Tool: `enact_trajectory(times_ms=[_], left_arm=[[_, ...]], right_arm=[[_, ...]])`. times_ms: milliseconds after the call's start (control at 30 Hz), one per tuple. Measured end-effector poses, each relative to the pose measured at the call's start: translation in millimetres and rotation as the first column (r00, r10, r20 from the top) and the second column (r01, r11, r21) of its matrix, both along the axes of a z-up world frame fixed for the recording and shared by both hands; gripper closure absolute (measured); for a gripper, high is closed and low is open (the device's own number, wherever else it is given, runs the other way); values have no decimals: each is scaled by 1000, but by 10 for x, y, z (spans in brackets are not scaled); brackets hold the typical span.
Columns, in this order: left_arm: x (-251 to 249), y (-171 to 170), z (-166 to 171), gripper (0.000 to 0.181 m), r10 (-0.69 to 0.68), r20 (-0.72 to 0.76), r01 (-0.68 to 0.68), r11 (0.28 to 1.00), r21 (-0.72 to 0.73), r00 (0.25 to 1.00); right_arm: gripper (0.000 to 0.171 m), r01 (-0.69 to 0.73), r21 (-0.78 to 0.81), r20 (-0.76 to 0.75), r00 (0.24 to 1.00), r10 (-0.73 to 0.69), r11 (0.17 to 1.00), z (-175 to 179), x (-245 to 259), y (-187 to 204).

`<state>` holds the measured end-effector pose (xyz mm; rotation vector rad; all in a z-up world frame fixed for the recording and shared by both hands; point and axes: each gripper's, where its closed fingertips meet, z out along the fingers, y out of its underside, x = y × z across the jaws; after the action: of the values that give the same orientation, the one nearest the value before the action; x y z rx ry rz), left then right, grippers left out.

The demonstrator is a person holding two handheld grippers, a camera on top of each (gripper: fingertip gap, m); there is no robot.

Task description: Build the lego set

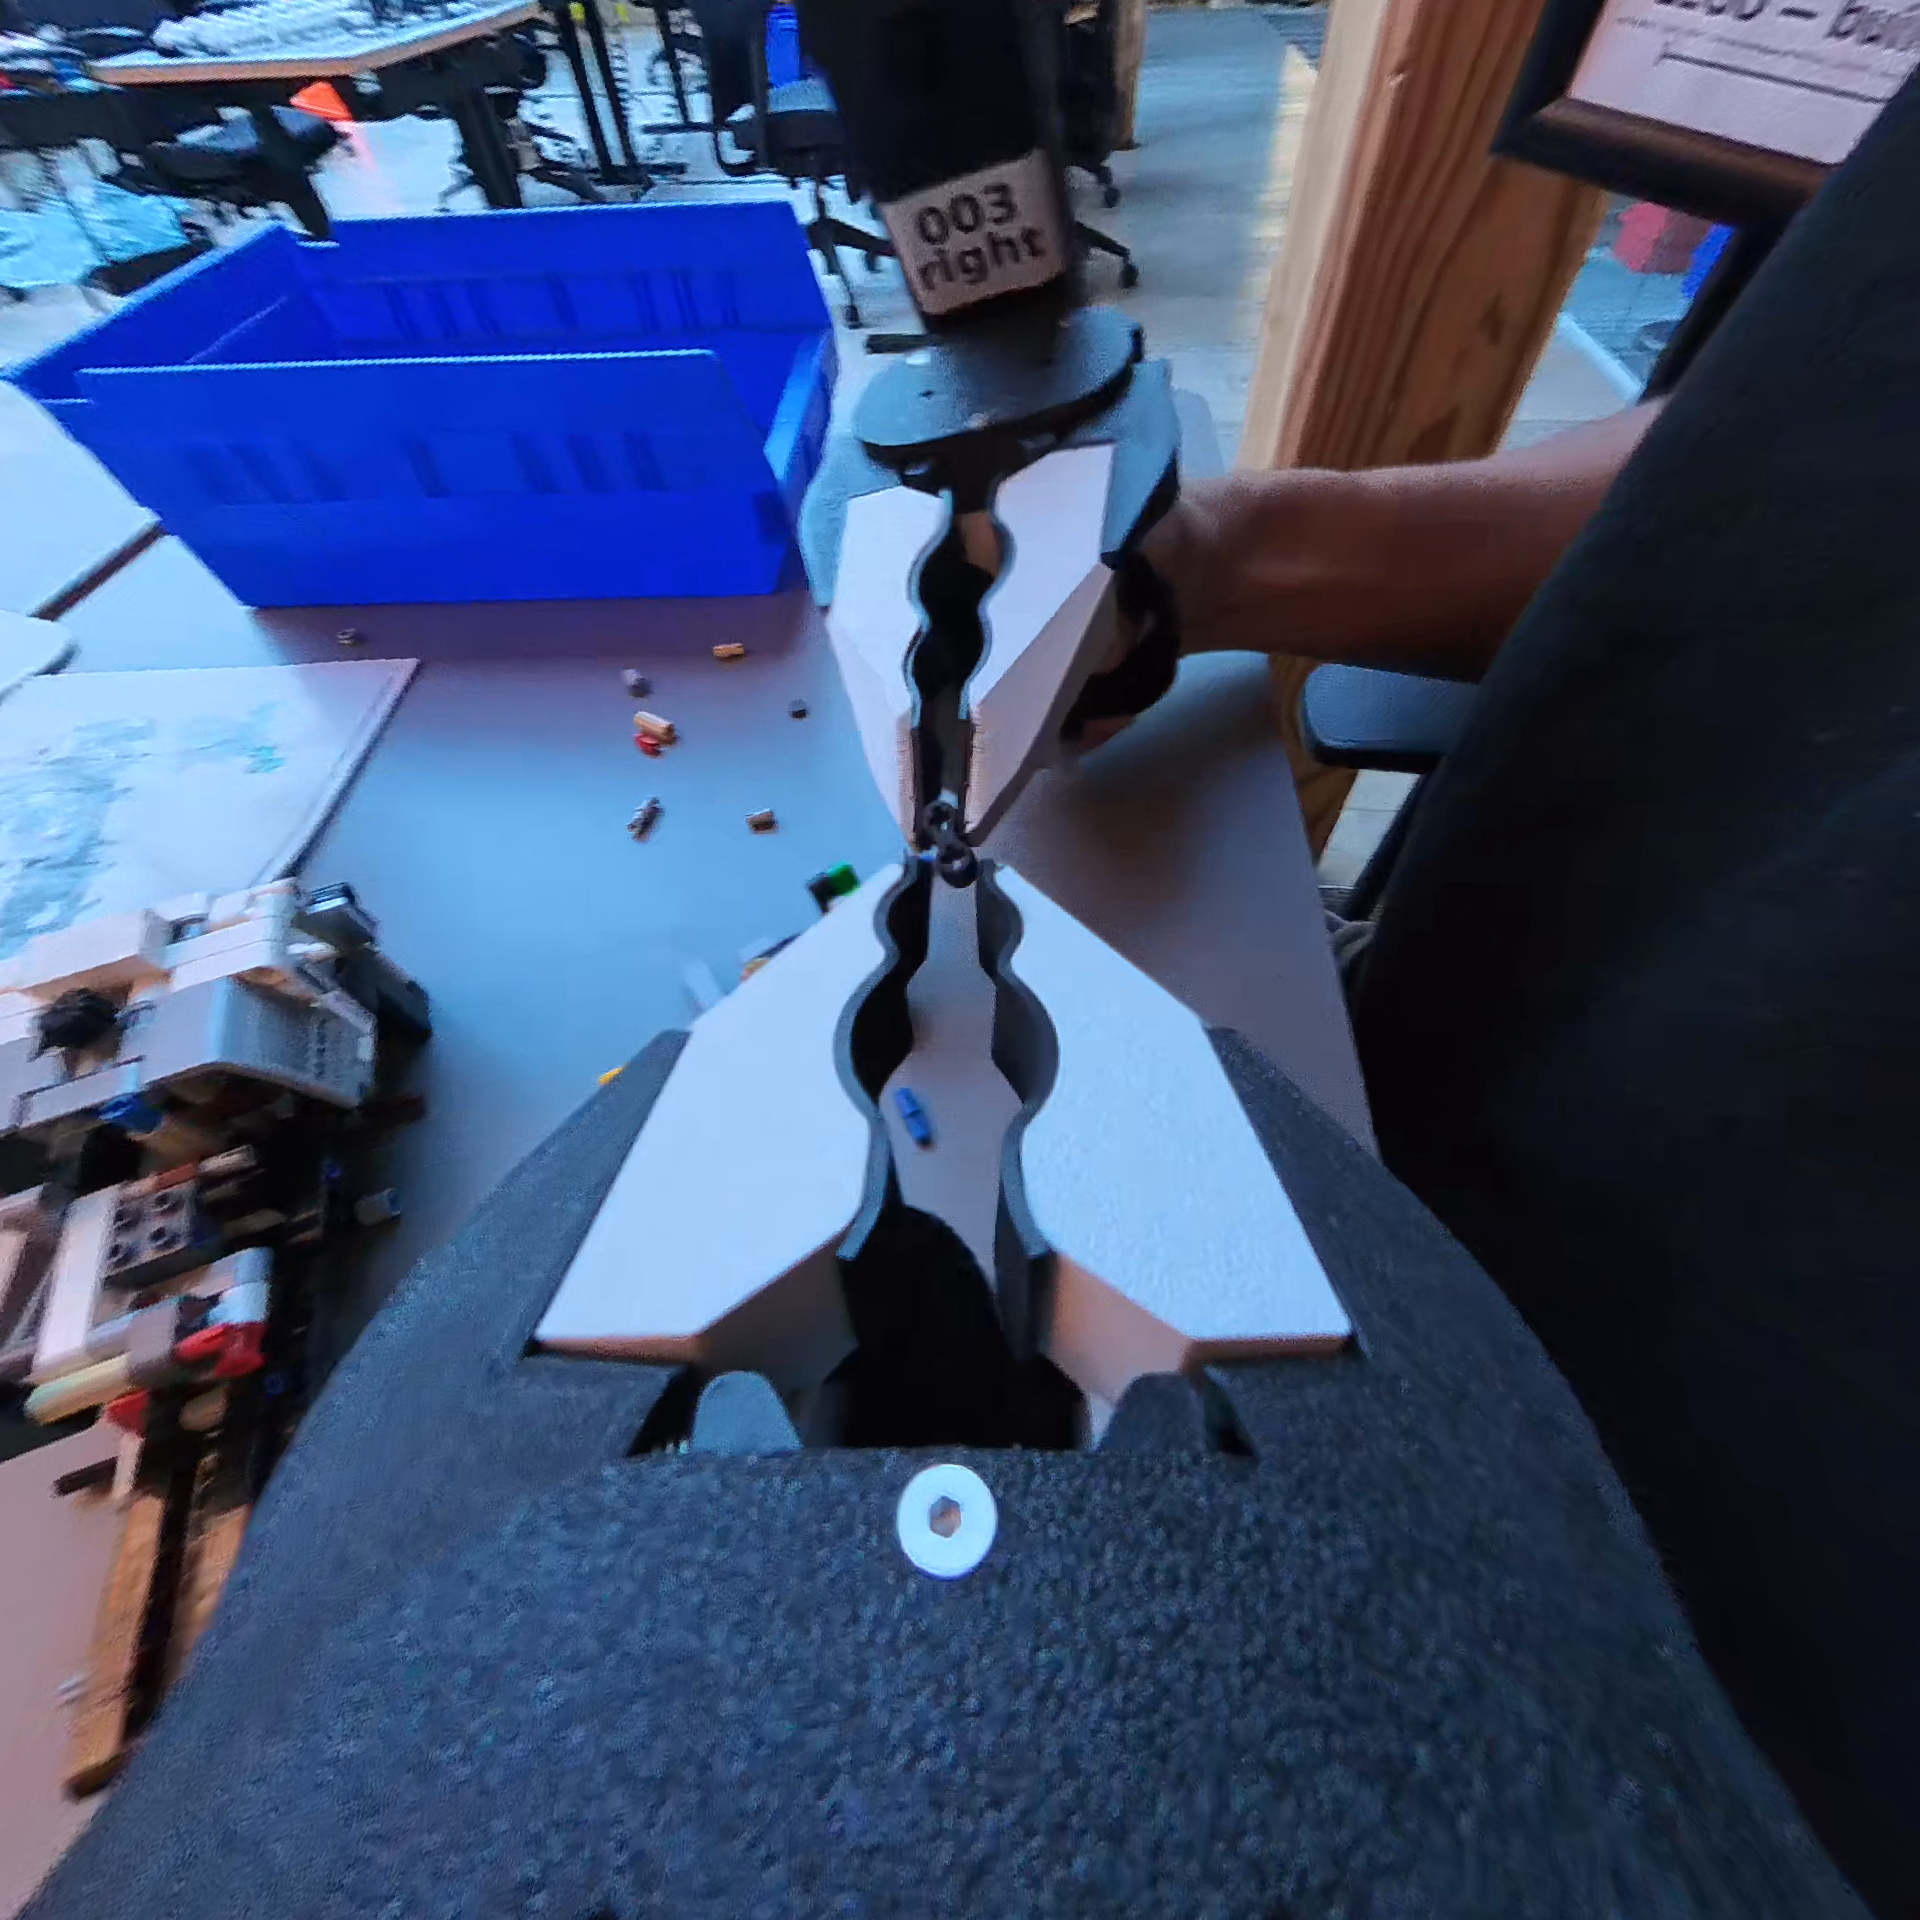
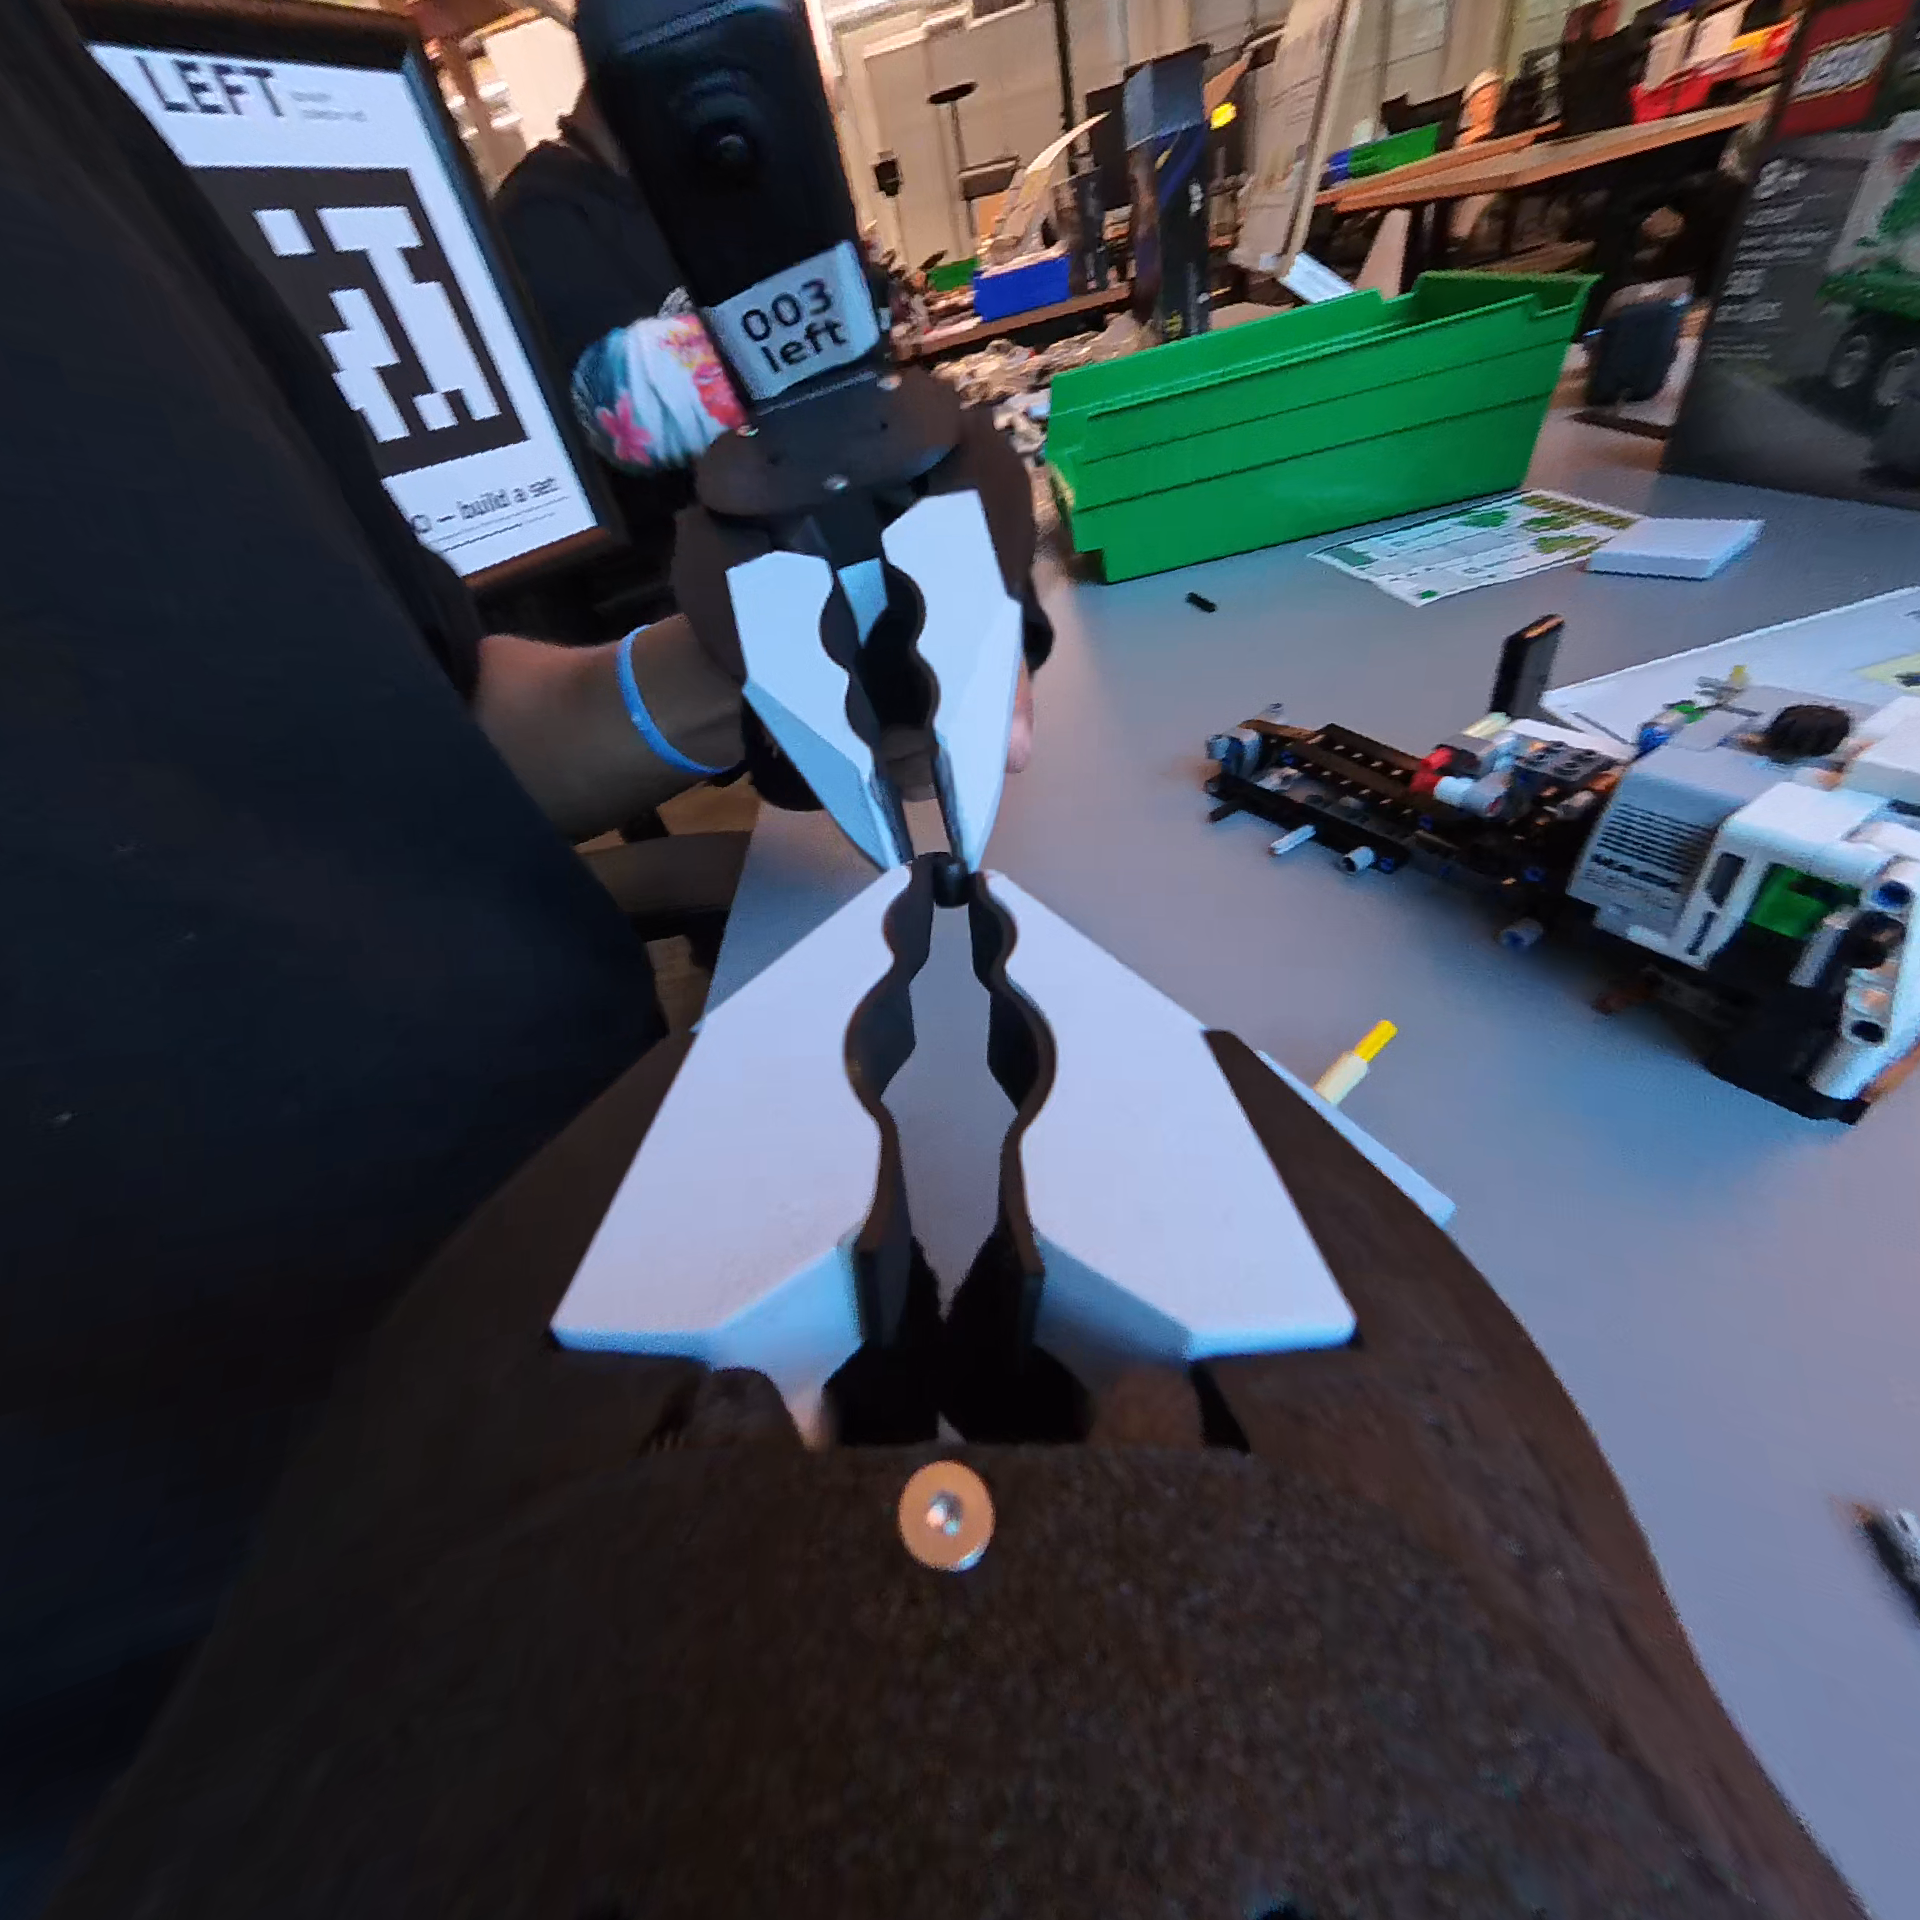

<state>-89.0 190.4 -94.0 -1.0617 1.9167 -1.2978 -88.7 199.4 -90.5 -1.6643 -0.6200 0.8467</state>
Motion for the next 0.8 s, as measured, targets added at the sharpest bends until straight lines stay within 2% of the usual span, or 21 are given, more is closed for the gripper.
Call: enact_trajectory(times_ms=[100, 200, 267, 367, 500, 600, 733, 767, 800], left_arm=[[52, 128, 13, 161, 95, 44, -98, 992, 75, 994], [59, 125, -12, 157, 112, 131, -143, 956, 257, 985], [46, 81, -61, 156, 79, 167, -138, 914, 381, 983], [19, 4, -108, 150, -2, 176, -79, 888, 453, 984], [-47, -131, -111, 149, -143, 130, 78, 909, 410, 981], [-53, -164, -39, 151, -205, 123, 143, 909, 391, 971], [5, -136, 20, 160, -214, 147, 129, 885, 447, 966], [24, -105, 16, 155, -203, 151, 111, 878, 465, 968], [28, -89, 9, 157, -195, 150, 103, 876, 471, 969]], right_arm=[[165, 90, -35, -15, 996, -90, 995, -51, 54, 78], [165, 64, -143, -164, 983, -87, 988, -28, 9, 81], [166, -10, -199, -273, 961, -46, 980, 9, -10, 49], [166, -198, -277, -347, 933, 94, 940, -22, -85, -70], [165, -281, -280, -205, 952, 228, 918, -95, -83, -102], [165, -348, -311, -89, 937, 338, 884, -91, -84, -117], [165, -439, -356, -103, 896, 432, 825, -53, -119, -118], [165, -448, -365, -101, 890, 444, 816, -72, -120, -123], [165, -450, -366, -99, 889, 447, 815, -86, -116, -114]])
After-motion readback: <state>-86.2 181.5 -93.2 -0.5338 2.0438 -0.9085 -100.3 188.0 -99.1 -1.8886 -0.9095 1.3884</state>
